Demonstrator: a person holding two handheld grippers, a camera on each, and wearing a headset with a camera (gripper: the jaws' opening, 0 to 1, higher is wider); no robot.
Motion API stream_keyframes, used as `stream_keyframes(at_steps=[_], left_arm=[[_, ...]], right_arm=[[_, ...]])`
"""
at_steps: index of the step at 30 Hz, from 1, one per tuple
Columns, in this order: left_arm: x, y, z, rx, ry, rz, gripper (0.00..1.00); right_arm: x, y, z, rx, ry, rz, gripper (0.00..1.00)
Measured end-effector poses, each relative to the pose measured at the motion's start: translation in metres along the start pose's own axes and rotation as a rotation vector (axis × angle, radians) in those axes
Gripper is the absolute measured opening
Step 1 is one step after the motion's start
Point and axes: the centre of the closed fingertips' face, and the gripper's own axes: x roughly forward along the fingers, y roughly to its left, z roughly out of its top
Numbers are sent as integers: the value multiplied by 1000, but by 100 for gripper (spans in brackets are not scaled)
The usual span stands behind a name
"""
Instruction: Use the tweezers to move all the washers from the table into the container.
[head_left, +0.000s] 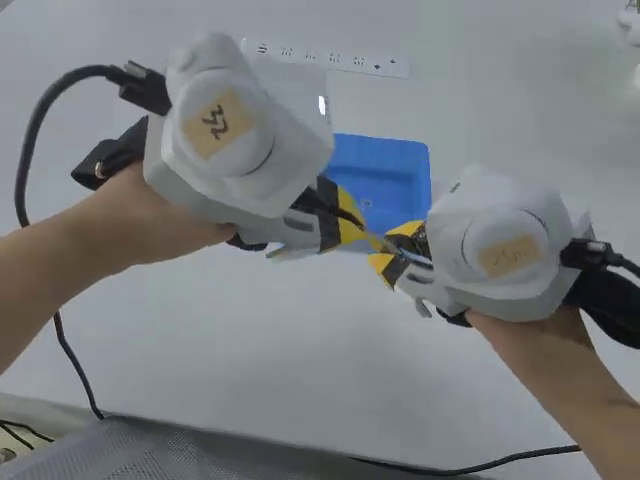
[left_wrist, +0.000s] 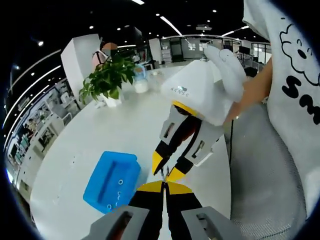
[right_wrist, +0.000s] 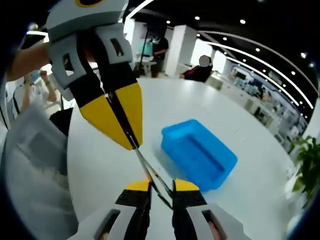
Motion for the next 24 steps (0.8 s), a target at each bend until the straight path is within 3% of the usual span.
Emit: stream_keyframes(at_steps=[4,12,17,19,24], left_arm=[[11,-11,-22,-2,53,-47,0],[23,-24,-51,-35,73,-126,0],[31,-24,-69,-69,82,-156,0],[33,-23,-79,-65,106,-157,0],[33,-25,-86,-121,96,-173,0]], right_arm=[[6,13,-17,18,44,22,13],[13,34,-37,54,111,42,13],[19,38,-44,131,115,42,13],[18,38,-43,158,109,33,12],[15,44,-41,226,121,37,17]])
